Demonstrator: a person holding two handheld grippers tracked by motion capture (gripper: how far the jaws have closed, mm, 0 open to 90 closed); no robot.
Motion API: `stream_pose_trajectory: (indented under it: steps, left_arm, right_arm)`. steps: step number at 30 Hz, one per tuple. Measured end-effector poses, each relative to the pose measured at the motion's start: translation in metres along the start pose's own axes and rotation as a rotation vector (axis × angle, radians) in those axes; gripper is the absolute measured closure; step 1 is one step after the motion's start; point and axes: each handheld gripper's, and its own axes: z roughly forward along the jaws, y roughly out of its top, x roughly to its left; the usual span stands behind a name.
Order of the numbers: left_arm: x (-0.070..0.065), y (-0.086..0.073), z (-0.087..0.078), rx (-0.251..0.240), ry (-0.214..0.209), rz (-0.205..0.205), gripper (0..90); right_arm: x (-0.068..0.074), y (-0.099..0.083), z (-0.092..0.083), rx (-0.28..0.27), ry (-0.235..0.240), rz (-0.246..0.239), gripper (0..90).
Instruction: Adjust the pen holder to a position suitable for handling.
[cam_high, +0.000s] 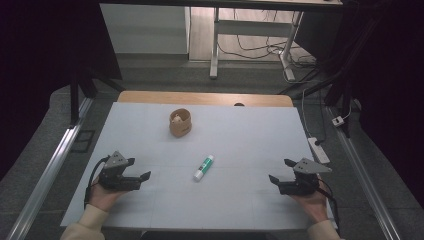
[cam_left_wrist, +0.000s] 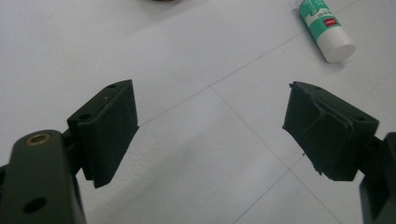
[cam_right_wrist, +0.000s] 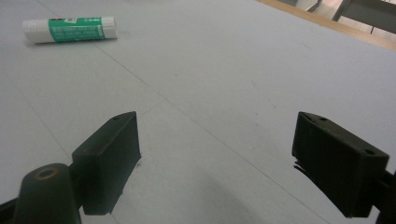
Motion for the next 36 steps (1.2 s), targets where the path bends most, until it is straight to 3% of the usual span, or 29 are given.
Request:
stream_pose_trajectory:
  steps: [24,26,31,36]
  left_arm:
    - [-0.004,0.000,-0.003,0.002,0.004,0.020,19.0]
    - [-0.007,0.002,-0.003,0.013,0.025,0.044,19.1]
    - [-0.013,0.005,-0.004,0.017,0.024,0.067,19.3]
    - [-0.014,0.010,-0.004,0.013,0.020,0.061,19.5]
  right_arm:
    - [0.005,-0.004,0.007,0.039,0.044,-0.003,19.9]
    - [0.004,-0.004,0.007,0.033,0.045,0.004,19.7]
    - [0.004,-0.003,0.007,0.031,0.044,0.005,19.7]
    - [0.004,-0.004,0.007,0.035,0.045,0.004,20.4]
